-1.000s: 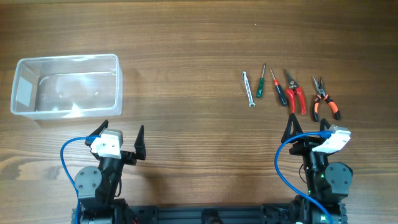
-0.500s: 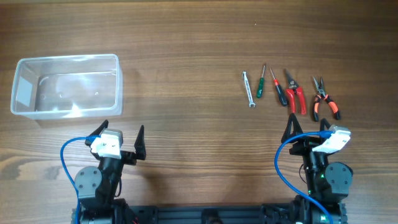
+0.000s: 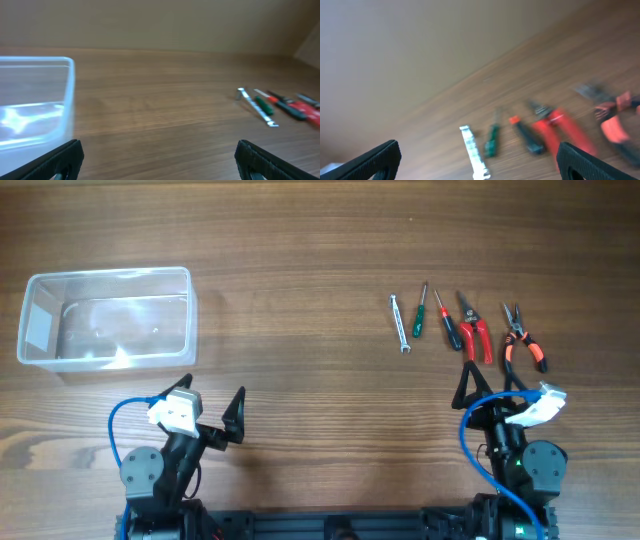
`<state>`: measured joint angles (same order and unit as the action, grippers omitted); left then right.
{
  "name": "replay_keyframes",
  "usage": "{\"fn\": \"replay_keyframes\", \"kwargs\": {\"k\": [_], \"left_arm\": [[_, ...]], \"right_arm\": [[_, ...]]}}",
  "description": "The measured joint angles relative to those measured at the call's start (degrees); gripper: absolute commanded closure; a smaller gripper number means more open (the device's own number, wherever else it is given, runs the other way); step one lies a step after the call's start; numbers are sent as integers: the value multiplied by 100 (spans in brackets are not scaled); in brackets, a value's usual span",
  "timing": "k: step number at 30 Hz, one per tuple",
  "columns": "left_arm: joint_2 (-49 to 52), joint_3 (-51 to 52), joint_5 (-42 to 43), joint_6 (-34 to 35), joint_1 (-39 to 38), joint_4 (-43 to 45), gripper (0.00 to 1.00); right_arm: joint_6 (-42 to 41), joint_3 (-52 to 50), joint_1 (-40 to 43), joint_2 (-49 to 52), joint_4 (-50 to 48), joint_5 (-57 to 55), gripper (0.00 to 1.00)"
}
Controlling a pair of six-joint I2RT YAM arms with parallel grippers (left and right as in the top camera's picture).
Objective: Pack container
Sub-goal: 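Grasp the clear container rim with the left gripper and drag it right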
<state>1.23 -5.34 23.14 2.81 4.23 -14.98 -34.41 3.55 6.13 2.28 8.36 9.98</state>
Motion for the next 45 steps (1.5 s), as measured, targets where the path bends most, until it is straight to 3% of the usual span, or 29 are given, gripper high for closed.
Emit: {"fn": "replay_keyframes", "kwargs": {"k": [3,10,13,16,19,22,24,31,35,37,45], "left_arm": [[0,0,234,575,0,0,0],[918,-697,76,1137,0,-474,0],[2046,-1759,-39,1154,0,-560,1],[3213,-2883,-278,992,-2,-1333,0],[4671,-4435,-476,560,-2,-2529,0],[5755,-5814,-463,385,-7,-2986,0],[5980,-6041,-461,358,-7,-2953,0],[7016,-6094,-1569,313,219,-2800,0],[7912,-6800,-1834,267,1412,-3202,1],[8419,-7444,-1884,210,2127,-3165,7],[9106,-7691,-2361,-1353,2859,-2168,5]], "right_arm": [[-393,0,0,0,-33,1034,0],[398,844,2,481,669,1930,0],[938,1725,7,1539,944,2063,0],[1569,2566,4,2675,1753,2096,0],[2223,4527,7,4710,3383,1980,0],[2583,6271,9,6118,4350,1803,0],[2684,6859,9,6640,4695,1777,0],[2726,7023,9,6968,4992,1285,0],[2728,7025,9,6968,5180,1158,0],[2728,7027,9,6968,5274,1134,0],[2767,7042,9,6968,5790,863,0]]}}
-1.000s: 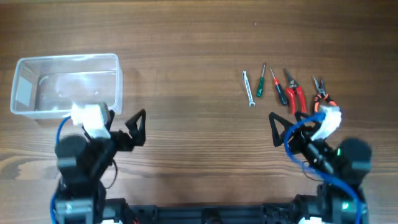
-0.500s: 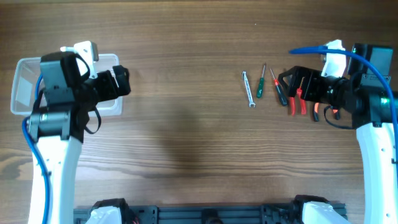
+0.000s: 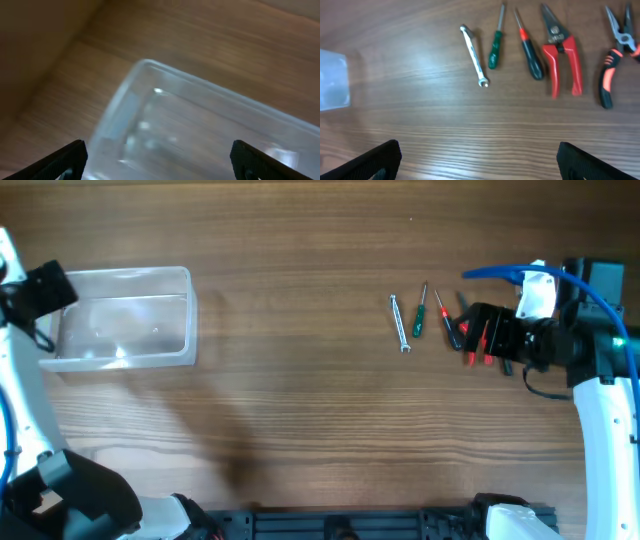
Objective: Pack container
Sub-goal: 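Grasp the clear container rim with the left gripper and drag it right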
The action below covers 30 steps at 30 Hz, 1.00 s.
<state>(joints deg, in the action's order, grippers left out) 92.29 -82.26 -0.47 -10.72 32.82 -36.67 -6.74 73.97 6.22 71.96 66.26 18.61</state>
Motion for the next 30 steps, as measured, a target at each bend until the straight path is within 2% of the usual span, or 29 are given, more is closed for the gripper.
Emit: {"fn": "replay_keyframes", "kwargs": {"k": [3,7,12,17,20,22,26,30], "left_arm": [[249,-17,-195,-407,457,116,4],[929,-22,-289,-667,892,264,14],[1543,-22,-269,-1123,907,619,12],[1982,-22,-20,-1300,903,883,16],[2280,-22,192,-1338,892,957,30],[2306,-22,422,-1388,892,1064,60],[2306,-22,726,-1447,874,1091,96],[2302,-48,981,-1261,734,938,96]], "right_arm": [[0,0,0,0,188,-184,0],[2,0,0,0,321,-243,0],[2,0,0,0,350,-262,0],[2,0,0,0,367,-262,0],[-7,0,0,0,367,-262,0],[-26,0,0,0,369,-262,0],[-118,0,0,0,389,-262,0],[-155,0,0,0,404,-262,0]]}}
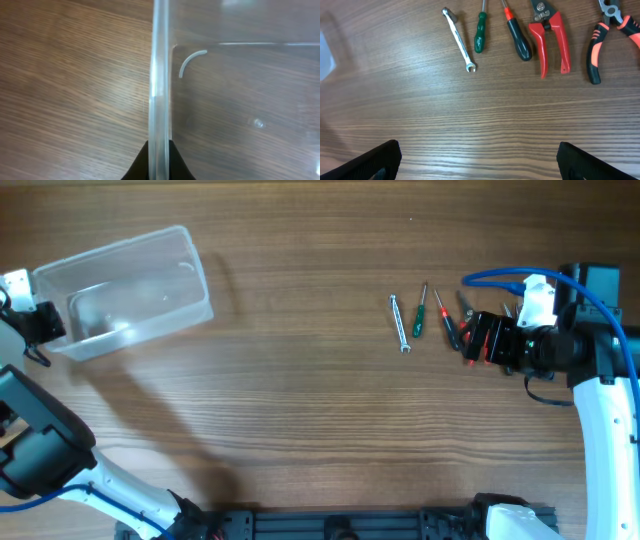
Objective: Pack container
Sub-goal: 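Grasp the clear container rim with the left gripper and drag it right, then slide the container toward the tools with the left gripper, then release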
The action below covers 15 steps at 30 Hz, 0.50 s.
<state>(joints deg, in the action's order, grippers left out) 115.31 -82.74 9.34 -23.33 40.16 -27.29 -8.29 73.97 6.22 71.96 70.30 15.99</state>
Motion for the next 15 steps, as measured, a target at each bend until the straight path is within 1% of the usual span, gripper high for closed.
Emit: {"fn": "replay_keyframes", "kwargs": {"k": [4,7,11,12,13,15], "left_arm": [[-48,-13,122,267,-350,-302,96],[-214,-13,120,313,-887,-710,96],[-662,-15,92,313,-1847,-1655,96],[-697,-15,101,339,-1952,-1755,96],[-756,-15,83,407,-2330,-1978,96],[-758,-15,81,763,-2804,-2166,96]], "right_arm": [[-90,0,0,0,-4,0,0],[-153,0,0,0,-61,0,0],[-195,0,0,0,-140,0,0],[-195,0,0,0,-151,0,0],[-195,0,0,0,-153,0,0],[-195,0,0,0,-155,0,0]]}}
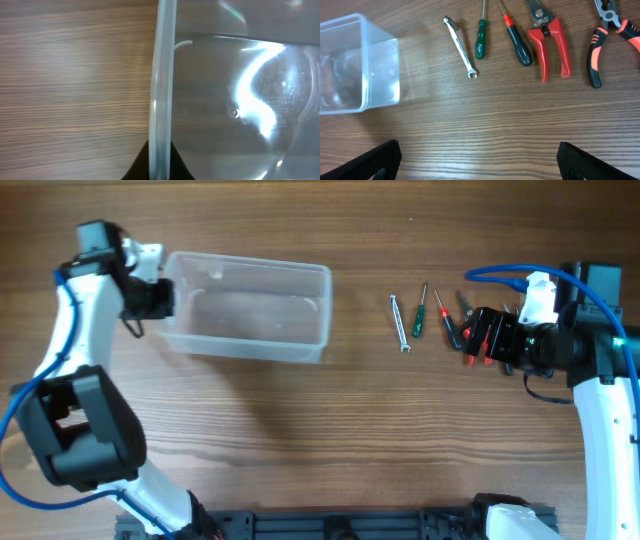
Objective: Pack container
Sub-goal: 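Slide the container toward the tools with the left gripper, then release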
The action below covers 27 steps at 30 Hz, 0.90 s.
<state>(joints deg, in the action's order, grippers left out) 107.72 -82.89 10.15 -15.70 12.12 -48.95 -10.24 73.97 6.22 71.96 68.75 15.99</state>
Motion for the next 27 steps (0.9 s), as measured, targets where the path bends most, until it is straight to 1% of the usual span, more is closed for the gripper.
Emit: {"fn": "replay_keyframes", "kwargs": {"k": [1,5,8,11,13,16,20,21,22,23,25,27], "left_arm": [[0,0,4,306,-280,-94,96],[0,0,-48,1029,-1078,-295,96],[0,0,-149,1482,-1622,-313,96],[0,66,-369,1976,-2004,-245,96],[-7,118,-584,2286,-2155,-240,96],[-24,205,-896,2662,-2173,-168,96],[-26,225,-1036,2789,-1965,-133,96],[-28,229,-1047,2809,-1902,-127,94],[-28,229,-1058,2809,-1867,-120,89],[-28,234,-1080,2826,-1836,-122,80],[-28,254,-1126,2857,-1838,-190,71],[-28,271,-1169,2850,-1836,-212,64]], "right_arm": [[2,0,0,0,0,0,0],[0,0,0,0,-17,0,0],[2,0,0,0,-17,0,0],[2,0,0,0,-22,0,0],[2,0,0,0,-20,0,0],[2,0,0,0,-15,-46,0],[2,0,0,0,-15,-90,0],[2,0,0,0,-15,-105,0],[2,0,0,0,-17,-107,0],[2,0,0,0,-17,-107,0],[2,0,0,0,-17,-107,0],[2,0,0,0,-15,-107,0]]}}
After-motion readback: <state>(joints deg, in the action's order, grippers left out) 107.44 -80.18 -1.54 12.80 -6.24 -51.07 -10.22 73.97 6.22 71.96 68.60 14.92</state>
